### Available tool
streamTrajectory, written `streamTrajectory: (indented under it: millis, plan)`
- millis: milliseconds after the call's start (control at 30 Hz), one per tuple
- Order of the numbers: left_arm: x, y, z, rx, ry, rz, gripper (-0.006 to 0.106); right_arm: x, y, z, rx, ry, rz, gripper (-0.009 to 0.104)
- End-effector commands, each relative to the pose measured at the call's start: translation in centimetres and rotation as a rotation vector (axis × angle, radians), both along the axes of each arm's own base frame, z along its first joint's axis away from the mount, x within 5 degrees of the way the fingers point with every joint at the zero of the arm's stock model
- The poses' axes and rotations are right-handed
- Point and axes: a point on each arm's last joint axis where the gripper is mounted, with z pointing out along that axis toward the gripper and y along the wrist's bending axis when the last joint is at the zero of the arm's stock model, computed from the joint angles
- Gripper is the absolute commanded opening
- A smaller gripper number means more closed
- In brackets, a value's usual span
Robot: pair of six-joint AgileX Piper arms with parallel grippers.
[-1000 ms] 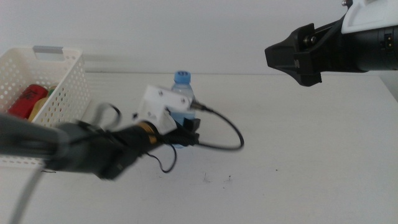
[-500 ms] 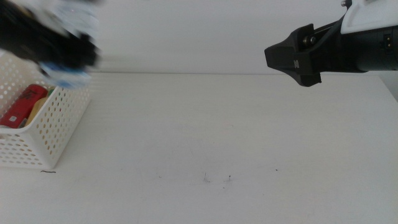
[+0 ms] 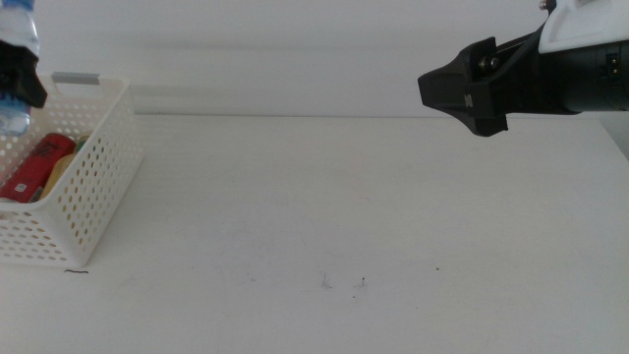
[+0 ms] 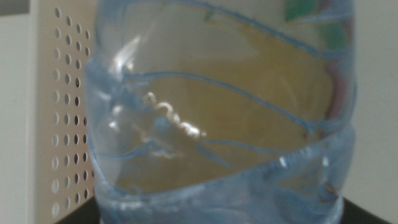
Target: Use arms to grab the bottles and put them into the dustbin to the left of the table.
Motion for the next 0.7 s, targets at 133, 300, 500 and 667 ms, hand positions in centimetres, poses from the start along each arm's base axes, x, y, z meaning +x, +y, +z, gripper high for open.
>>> streamTrajectory:
  millis: [133, 300, 500, 667]
  plan:
    - [2.5, 1.5, -3.0, 0.01, -0.004, 0.013, 0.004, 0.2, -0.2, 0.3, -0.001, -0.021, -0.008, 0.087]
    - [3.7, 2.0, -5.6, 0.011, 0.024, 0.004, 0.033, 0.2, -0.2, 0.3, 0.001, -0.02, -0.009, 0.087]
    - [4.5, 2.2, -7.3, 0.002, 0.033, 0.012, 0.089, 0.2, -0.2, 0.3, 0.001, -0.02, -0.009, 0.087]
    - [4.1, 1.9, -6.0, 0.005, 0.012, 0.014, 0.094, 0.2, -0.2, 0.3, 0.001, -0.02, -0.009, 0.087]
